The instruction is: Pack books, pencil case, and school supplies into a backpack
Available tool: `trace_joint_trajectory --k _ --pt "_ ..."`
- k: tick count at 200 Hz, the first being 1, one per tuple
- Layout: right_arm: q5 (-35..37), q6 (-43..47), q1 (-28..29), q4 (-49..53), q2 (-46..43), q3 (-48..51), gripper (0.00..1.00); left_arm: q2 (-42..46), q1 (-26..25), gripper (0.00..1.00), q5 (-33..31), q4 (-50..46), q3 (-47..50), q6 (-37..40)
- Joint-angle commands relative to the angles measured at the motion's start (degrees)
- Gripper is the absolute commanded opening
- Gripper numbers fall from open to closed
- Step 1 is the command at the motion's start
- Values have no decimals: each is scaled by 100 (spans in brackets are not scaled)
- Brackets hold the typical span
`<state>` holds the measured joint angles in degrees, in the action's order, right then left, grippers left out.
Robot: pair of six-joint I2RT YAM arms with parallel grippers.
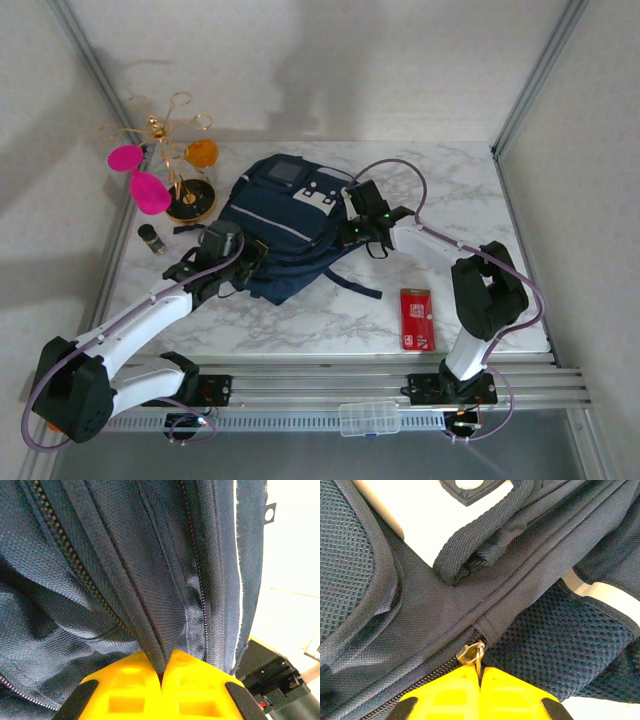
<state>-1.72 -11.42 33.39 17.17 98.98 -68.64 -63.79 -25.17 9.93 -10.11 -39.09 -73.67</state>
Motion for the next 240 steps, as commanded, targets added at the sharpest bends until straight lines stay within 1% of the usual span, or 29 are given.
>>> trace_joint_trajectory --k 1,16,33,48,61,70,80,101,115,129,148,159,178,216,240 --pt "505 -74 -172 202 -155 -140 1 133 223 0 -415 -55 59 78" --pt "663 -61 -121 294 73 -329 5 71 224 0 -413 -61 9 105" --pt "919 -245 -191 330 283 -448 5 42 238 0 -413 -76 -28 148" --pt "853 -413 -285 380 350 -510 8 14 233 0 -436 -45 -28 175" --pt "683 -448 -281 358 315 -525 17 -90 232 0 -380 -19 -108 249" --pt "328 -383 -274 377 259 -544 25 -182 234 0 -316 -17 -165 303" --pt "-74 -318 -237 366 114 -538 32 -245 233 0 -221 37 -211 385" --pt "-647 -439 -189 468 -251 -574 46 -296 232 0 41 305 -250 626" --pt "-935 -722 -184 656 -327 -671 52 -280 223 9 109 300 -272 765" --pt "-1118 -1126 -184 868 -283 -801 54 -241 223 16 83 170 -283 850" --pt "-1506 -1656 -50 673 -181 -778 56 -130 232 19 -201 -132 -262 920" --pt "-1592 -1731 109 648 -17 -919 56 -58 247 19 -323 -234 -203 909" --pt "-1440 -1856 251 831 401 -1354 56 49 252 19 -334 -185 -110 872" --pt "-1252 -1970 248 962 1031 -1930 56 54 258 20 -440 -234 -116 924" --pt "-726 -1995 250 1275 1238 -2167 57 -25 260 20 -438 -236 -152 982"
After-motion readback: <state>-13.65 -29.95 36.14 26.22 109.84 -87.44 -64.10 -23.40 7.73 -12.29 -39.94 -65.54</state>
